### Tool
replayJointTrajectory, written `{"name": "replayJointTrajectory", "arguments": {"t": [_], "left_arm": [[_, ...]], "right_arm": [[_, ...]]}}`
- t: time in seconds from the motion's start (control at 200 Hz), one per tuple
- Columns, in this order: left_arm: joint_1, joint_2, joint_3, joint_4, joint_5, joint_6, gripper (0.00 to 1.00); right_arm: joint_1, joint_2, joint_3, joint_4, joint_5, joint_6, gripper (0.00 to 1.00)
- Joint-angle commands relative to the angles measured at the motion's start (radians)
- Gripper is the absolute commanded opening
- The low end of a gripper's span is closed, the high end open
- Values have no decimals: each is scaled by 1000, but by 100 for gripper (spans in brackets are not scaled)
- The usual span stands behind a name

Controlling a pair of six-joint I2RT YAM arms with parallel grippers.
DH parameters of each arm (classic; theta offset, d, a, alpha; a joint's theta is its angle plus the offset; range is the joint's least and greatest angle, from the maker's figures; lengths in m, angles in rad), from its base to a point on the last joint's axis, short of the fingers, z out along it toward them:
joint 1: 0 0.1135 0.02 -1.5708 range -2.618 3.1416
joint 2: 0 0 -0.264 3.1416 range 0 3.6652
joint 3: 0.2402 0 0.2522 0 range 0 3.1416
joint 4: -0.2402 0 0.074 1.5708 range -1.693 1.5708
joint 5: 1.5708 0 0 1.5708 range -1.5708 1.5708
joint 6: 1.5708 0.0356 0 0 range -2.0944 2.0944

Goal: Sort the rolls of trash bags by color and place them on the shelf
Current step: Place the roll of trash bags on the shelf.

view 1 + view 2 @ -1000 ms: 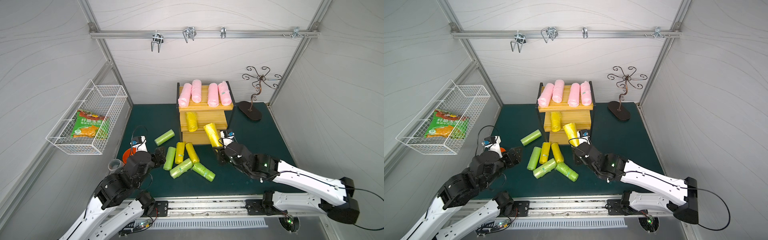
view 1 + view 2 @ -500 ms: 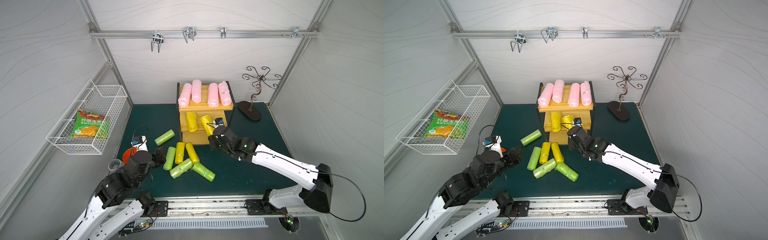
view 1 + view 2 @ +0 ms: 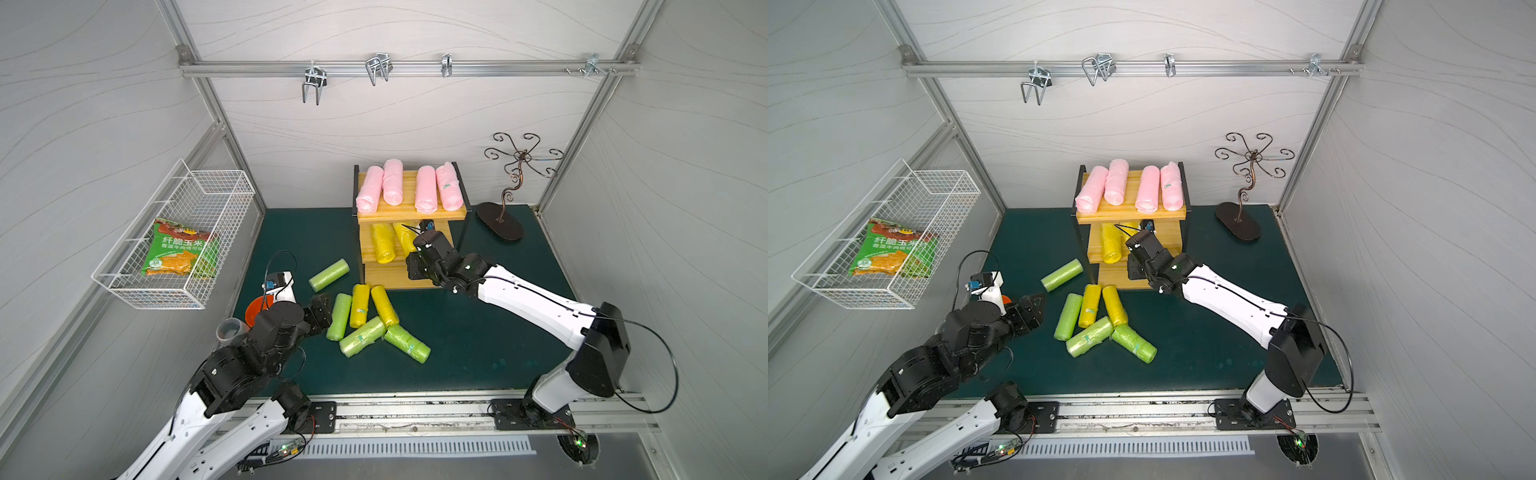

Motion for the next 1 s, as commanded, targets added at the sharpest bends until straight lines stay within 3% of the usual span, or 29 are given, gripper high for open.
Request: {"name": "replayJointTrajectory", "arguments": {"t": [0.0,0.795,0.995], "left_arm": [[5,5,37,28,-7,15,82],[4,5,16,22,-18,16,82],[4,4,11,18,-19,16,82]], "right_arm": [[-9,39,43,67,1,-5,0],[-34,141,154,80,72,54,0],[-33,137,131,124,58,56,13]]}}
